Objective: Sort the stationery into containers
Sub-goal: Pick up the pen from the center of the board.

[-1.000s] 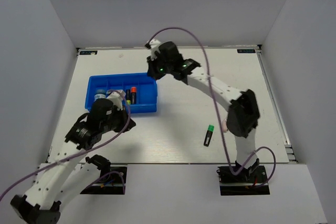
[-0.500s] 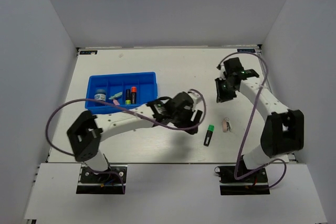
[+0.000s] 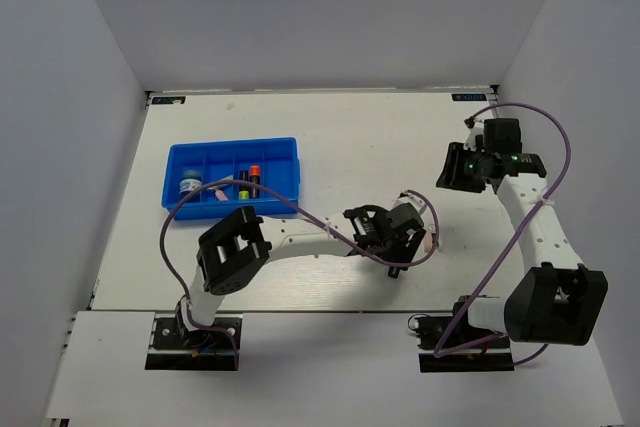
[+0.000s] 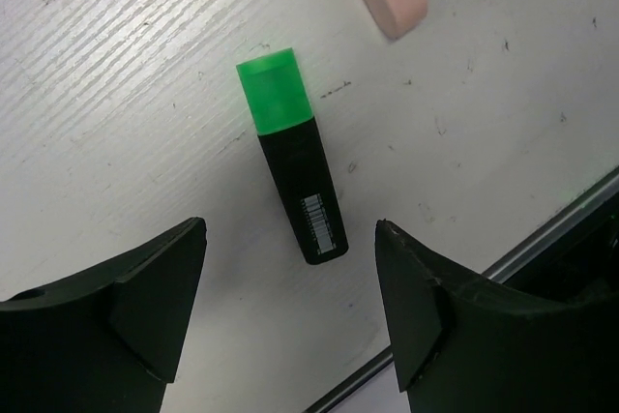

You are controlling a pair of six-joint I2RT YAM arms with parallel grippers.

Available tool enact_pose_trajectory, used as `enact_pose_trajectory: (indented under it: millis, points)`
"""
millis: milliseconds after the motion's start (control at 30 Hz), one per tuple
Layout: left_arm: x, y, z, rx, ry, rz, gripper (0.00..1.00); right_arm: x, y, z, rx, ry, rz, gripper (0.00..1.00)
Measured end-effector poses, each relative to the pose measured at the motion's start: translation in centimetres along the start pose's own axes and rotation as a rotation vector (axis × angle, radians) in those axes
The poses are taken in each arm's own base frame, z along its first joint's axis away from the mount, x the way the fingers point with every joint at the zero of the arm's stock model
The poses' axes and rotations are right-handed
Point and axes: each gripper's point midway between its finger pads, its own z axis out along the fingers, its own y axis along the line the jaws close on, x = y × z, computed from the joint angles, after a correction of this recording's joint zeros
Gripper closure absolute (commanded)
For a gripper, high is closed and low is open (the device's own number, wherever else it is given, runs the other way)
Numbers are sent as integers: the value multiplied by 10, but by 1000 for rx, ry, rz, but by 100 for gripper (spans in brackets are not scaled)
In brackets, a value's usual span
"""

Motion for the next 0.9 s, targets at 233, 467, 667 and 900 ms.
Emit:
enact_pose_trajectory:
  millis: [233, 467, 667, 900]
  points:
    - [-3, -6, 21, -53, -12, -16, 26, -3, -6, -3, -35, -12, 58, 50]
    - [17, -3, 43, -147, 5, -3, 37, 2, -1, -3, -93, -7, 83, 50]
    - [18, -4, 44, -208, -15, -2, 54, 1, -2, -8, -117, -20, 105, 50]
    - [21, 4, 43, -280, -20, -18, 61, -1, -2, -11, -147, -27, 139, 50]
